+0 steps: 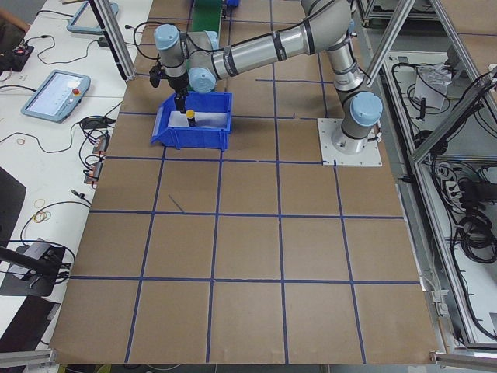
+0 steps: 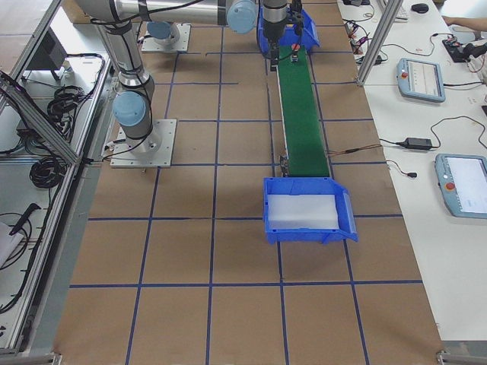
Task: Transport two buttons from left to right
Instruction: 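Move the left gripper back down into the bin over the yellow button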
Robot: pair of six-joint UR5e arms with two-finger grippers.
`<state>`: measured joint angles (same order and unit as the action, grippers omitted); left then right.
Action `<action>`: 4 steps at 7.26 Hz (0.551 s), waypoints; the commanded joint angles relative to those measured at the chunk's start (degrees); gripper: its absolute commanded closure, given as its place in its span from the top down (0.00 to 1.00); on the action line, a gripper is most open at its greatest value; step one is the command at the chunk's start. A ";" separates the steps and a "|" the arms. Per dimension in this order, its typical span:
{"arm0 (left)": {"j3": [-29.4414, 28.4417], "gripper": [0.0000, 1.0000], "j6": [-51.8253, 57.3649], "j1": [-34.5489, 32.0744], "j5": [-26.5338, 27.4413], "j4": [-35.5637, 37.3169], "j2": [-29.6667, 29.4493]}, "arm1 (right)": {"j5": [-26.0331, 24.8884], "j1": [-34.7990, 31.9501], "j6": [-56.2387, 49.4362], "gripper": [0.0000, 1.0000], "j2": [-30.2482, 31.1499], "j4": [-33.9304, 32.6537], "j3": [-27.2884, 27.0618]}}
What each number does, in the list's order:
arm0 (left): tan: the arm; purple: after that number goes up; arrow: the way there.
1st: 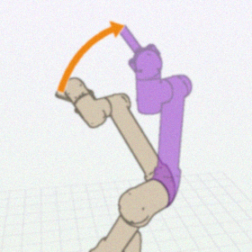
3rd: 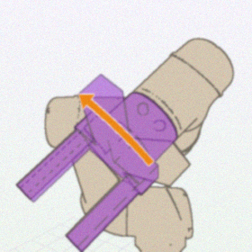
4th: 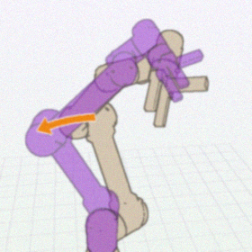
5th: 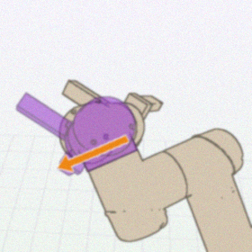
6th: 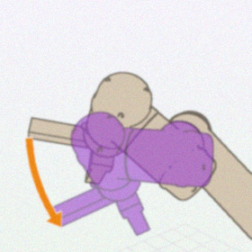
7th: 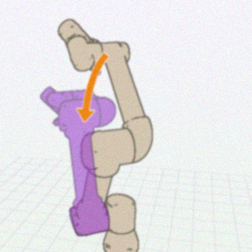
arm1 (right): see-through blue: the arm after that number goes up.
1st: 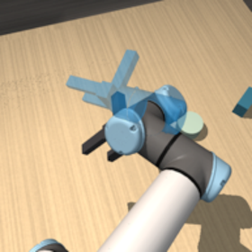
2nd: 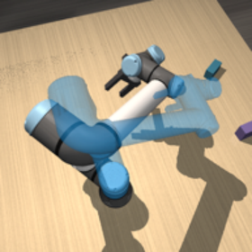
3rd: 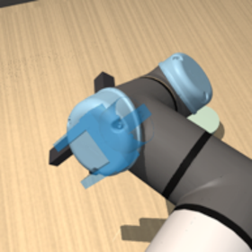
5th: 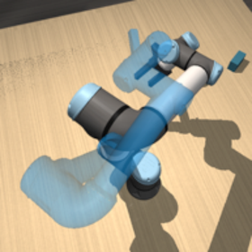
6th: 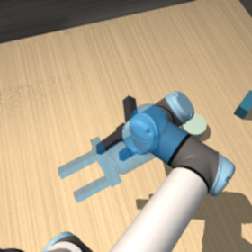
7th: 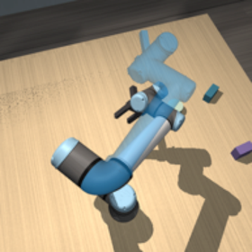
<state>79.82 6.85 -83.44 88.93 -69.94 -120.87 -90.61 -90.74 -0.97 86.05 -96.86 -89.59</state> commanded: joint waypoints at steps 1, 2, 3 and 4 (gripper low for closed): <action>5.69 1.00 1.23 0.21 1.77 7.43 0.02 | 0.08 0.04 0.00 1.00 0.00 0.00 0.03; 5.53 1.00 1.58 0.47 1.78 7.45 0.02 | 0.08 0.04 0.00 1.00 0.00 0.00 0.03; 5.61 1.00 2.11 0.64 1.78 7.45 0.02 | 0.08 0.04 0.00 1.00 0.00 0.00 0.03; 5.70 1.00 2.29 0.73 1.78 7.45 0.02 | 0.08 0.04 0.00 1.00 0.00 0.00 0.03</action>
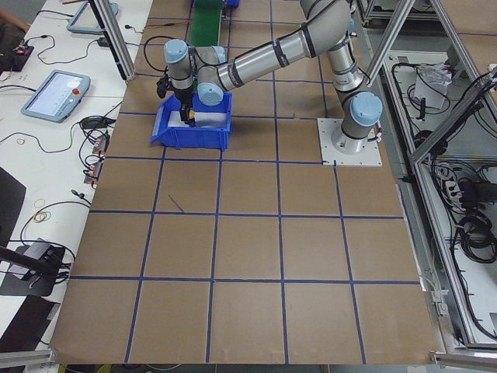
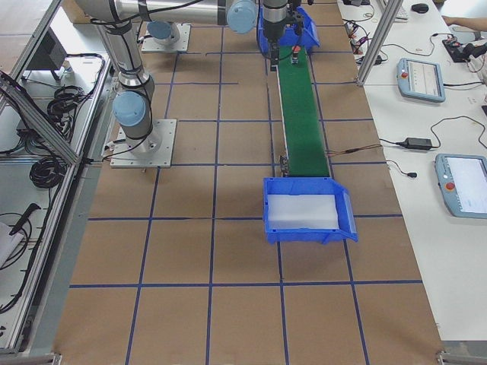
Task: Transport two buttons from left to right
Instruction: 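Grasp the yellow-capped button with the left gripper and lift it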
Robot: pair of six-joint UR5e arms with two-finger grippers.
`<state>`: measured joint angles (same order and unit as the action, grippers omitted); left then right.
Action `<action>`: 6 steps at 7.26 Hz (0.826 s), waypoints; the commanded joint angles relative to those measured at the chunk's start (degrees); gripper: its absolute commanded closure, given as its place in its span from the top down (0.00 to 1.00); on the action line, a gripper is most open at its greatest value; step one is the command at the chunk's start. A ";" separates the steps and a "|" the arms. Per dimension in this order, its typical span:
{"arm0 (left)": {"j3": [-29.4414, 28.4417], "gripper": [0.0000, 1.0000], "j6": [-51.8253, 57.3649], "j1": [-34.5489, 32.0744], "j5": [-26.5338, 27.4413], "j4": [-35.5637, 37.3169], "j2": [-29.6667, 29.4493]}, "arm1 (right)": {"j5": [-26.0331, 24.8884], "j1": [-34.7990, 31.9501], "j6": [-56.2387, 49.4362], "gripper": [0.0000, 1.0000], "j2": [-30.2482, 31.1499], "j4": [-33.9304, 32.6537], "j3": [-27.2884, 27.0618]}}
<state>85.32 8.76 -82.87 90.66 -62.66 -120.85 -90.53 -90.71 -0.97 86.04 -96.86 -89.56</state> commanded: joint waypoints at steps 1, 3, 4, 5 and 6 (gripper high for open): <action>0.20 0.91 0.47 0.16 -0.13 0.17 0.00 | 0.00 0.01 0.00 1.00 0.00 0.00 0.00; 0.20 0.15 -0.31 0.16 -0.22 0.00 0.09 | 0.00 0.00 0.00 1.00 0.00 0.00 0.00; -0.06 0.01 -0.58 0.16 -0.13 0.00 0.09 | 0.00 0.01 0.00 1.00 0.00 0.00 0.00; -1.02 0.00 -0.76 0.16 -0.04 -0.18 0.35 | 0.00 0.01 0.00 1.00 0.00 0.00 0.00; -2.86 0.00 -0.84 0.08 -0.04 -2.01 1.57 | -0.08 0.01 0.00 1.00 0.00 0.00 0.00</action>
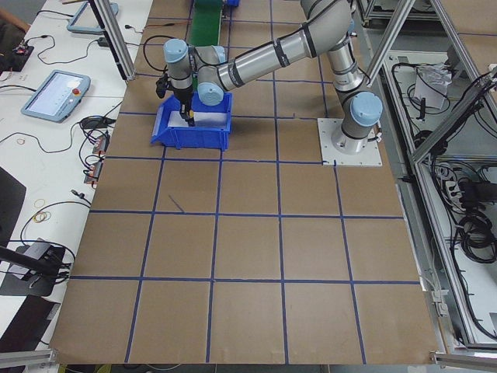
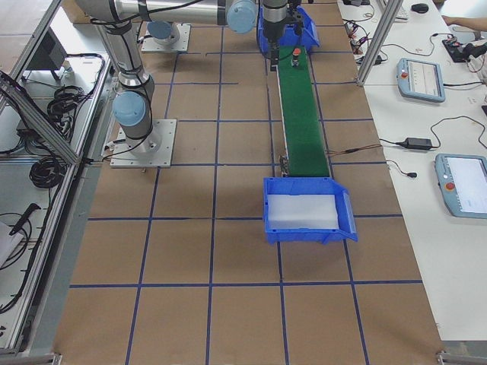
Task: Transport two buttons from left to right
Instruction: 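Grasp the yellow-capped button with the left gripper and lift it, then carry the yellow button with the left gripper onto the conveyor belt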
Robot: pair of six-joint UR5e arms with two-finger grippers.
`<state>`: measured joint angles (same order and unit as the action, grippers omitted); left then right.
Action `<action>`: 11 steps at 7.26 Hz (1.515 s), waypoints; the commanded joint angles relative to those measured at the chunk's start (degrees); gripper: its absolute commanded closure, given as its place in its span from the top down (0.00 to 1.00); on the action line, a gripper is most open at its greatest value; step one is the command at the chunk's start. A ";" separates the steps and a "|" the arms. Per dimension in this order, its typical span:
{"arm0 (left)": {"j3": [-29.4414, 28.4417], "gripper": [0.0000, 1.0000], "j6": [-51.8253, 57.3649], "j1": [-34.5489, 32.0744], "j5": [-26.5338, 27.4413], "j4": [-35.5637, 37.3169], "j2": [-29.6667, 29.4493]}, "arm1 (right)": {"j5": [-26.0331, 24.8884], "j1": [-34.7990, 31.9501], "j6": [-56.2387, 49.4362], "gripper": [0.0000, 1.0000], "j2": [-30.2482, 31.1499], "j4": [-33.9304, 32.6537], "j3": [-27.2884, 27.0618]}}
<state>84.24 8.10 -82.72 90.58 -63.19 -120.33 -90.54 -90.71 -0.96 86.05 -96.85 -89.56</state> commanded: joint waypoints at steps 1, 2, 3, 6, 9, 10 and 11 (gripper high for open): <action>-3.62 0.01 -0.45 -0.08 0.04 -5.77 3.24 | -0.16 0.00 0.00 1.00 0.00 0.00 0.00; -5.47 0.01 -2.89 -0.25 -0.05 -11.55 6.30 | -0.16 -0.08 0.00 1.00 0.00 0.00 0.00; -7.84 0.01 -4.74 -1.21 -0.05 -16.74 8.77 | -0.07 0.00 0.00 1.00 0.00 0.00 0.00; -13.05 0.01 -15.80 -9.72 1.26 -21.55 7.75 | 0.02 -0.09 0.00 1.00 0.00 0.00 0.00; -12.96 0.01 -20.22 -15.35 4.67 -18.38 1.78 | 0.02 -0.09 0.00 1.00 0.00 0.00 0.00; -12.96 0.01 -21.53 -16.76 4.96 -17.33 0.55 | 0.10 -0.09 0.00 1.00 0.00 0.00 0.00; -12.96 0.01 -22.15 -17.12 4.87 -16.28 -0.34 | 0.10 0.00 0.00 1.00 0.00 0.00 0.00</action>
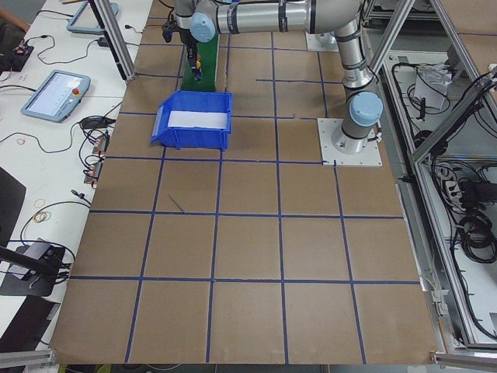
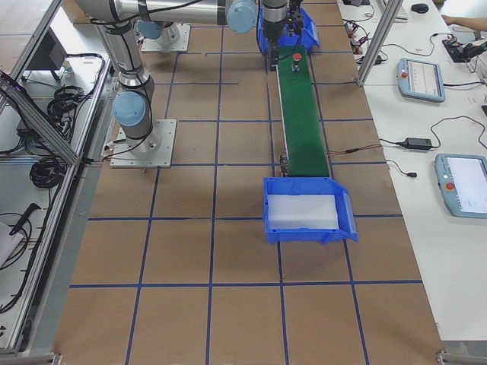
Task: Transport two buttons from left to right
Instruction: 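Carry the yellow button with the left gripper onto the conveyor belt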
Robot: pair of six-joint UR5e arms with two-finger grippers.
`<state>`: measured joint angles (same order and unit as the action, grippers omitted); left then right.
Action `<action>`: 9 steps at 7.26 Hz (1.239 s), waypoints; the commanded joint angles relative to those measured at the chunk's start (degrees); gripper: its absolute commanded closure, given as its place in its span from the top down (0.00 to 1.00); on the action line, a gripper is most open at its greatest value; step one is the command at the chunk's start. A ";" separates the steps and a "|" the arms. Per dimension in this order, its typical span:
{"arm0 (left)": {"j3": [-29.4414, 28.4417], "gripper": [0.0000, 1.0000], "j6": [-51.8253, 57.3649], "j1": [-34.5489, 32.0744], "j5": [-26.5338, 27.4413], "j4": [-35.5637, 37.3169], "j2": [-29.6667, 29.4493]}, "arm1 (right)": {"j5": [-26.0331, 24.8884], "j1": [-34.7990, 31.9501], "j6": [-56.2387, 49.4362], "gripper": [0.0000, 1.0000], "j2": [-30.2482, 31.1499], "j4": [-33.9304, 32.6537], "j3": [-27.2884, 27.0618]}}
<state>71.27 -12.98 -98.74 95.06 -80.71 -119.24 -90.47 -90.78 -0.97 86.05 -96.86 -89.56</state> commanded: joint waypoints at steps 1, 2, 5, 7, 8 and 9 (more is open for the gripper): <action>0.10 0.01 -2.22 -1.97 0.47 1.61 -2.13 | 0.12 -0.01 0.00 1.00 0.00 0.00 -0.09; 0.10 0.01 -2.66 -2.07 0.39 3.00 -2.74 | -0.32 -0.01 -0.17 1.00 0.00 0.26 -0.44; 0.01 0.01 -2.41 -2.07 1.69 7.14 -5.03 | 0.12 -0.01 -0.97 1.00 0.09 -0.09 -0.26; 0.01 0.01 -2.23 -2.07 2.66 7.67 -5.21 | 0.47 0.08 -0.88 1.00 0.09 -0.61 -0.44; 0.01 0.01 -2.23 -2.07 4.15 8.20 -5.30 | 0.38 -0.01 -1.05 0.98 0.00 -0.53 -0.44; 0.01 0.01 -2.23 -2.07 4.25 8.20 -5.30 | 0.38 0.08 -1.66 0.98 0.09 -0.53 -0.53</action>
<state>71.28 -15.22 -100.81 98.61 -72.76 -124.48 -90.13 -90.74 -2.11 86.10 -97.37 -89.99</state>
